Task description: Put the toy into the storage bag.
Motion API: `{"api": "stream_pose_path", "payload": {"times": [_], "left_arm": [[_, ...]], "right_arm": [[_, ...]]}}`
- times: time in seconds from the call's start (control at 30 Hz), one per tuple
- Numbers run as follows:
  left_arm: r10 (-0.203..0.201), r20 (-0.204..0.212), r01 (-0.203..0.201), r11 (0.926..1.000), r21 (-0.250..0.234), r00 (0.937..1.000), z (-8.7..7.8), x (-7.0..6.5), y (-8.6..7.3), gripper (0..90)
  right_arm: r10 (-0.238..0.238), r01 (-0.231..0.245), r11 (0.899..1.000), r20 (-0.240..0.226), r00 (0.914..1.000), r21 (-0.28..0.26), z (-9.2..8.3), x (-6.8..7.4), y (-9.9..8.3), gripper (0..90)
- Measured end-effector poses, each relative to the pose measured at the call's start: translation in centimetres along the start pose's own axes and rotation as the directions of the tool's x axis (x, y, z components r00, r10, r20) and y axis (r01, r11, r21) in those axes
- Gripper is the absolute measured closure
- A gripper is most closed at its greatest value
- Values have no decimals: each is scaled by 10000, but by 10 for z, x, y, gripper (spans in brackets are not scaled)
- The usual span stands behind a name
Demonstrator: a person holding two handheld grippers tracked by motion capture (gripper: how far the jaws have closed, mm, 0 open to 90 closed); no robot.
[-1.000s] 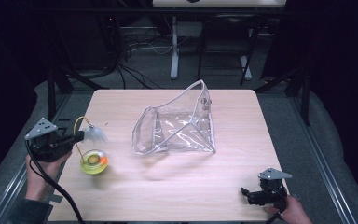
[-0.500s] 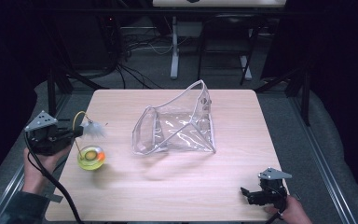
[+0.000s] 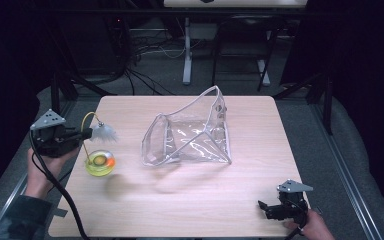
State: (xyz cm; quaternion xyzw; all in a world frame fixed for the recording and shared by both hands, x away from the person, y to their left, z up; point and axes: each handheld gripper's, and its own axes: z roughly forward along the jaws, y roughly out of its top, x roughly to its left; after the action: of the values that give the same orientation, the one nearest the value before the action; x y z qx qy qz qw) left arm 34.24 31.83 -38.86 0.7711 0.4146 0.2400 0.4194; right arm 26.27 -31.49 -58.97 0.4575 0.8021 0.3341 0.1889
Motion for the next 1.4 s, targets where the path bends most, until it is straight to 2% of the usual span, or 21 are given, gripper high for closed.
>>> {"api": "stream_pose_path", "payload": {"times": [0.2,0.6,0.77,1.03,1.4], "left_arm": [[376,-61,-377,9992,-149,9993,-2,-2,20,881],[724,-40,-725,9967,-377,9974,-4,-4,46,881],[1073,-15,-1073,9932,-447,9942,-6,-9,62,881],[1382,-24,-1380,9880,-686,9904,-12,-17,81,881],[1863,161,-1848,9802,-716,9824,-7,-27,100,881]], "right_arm": [[-34,33,10000,46,10000,37,0,0,0,0],[-28,28,10000,20,10000,57,0,0,0,0],[-23,23,10000,56,10000,54,0,0,0,0],[-36,36,10000,17,10000,63,0,0,0,0],[-35,35,10000,16,10000,61,0,0,0,0]]}}
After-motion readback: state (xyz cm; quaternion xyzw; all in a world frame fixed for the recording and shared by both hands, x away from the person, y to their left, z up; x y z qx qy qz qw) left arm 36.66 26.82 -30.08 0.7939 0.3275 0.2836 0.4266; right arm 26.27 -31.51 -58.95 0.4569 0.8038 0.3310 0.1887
